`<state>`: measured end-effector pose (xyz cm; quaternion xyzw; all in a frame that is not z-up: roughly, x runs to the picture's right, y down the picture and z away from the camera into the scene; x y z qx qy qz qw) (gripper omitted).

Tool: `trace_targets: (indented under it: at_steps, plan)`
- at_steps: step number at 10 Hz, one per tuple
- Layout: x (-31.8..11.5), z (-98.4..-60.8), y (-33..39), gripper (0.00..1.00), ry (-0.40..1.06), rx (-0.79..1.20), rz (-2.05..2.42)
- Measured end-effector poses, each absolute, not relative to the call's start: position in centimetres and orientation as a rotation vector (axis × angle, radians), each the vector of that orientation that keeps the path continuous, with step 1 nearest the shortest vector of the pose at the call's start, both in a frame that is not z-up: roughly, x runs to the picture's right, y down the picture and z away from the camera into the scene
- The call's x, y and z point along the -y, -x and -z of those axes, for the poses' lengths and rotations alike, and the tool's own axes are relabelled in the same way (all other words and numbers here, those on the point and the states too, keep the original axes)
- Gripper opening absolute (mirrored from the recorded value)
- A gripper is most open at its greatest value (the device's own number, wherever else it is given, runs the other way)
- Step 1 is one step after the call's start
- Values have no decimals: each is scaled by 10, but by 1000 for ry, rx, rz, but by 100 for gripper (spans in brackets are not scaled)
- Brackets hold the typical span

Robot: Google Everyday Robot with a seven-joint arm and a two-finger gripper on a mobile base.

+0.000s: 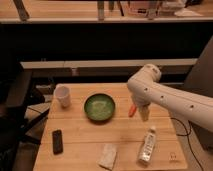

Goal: Drag the ceramic bowl in a circle

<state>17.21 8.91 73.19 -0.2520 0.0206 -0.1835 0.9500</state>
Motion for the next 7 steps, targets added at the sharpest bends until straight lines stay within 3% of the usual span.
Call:
trace_targets:
  at_steps: [7]
  plan:
    - [-92, -764, -139, 80, 500, -1, 538]
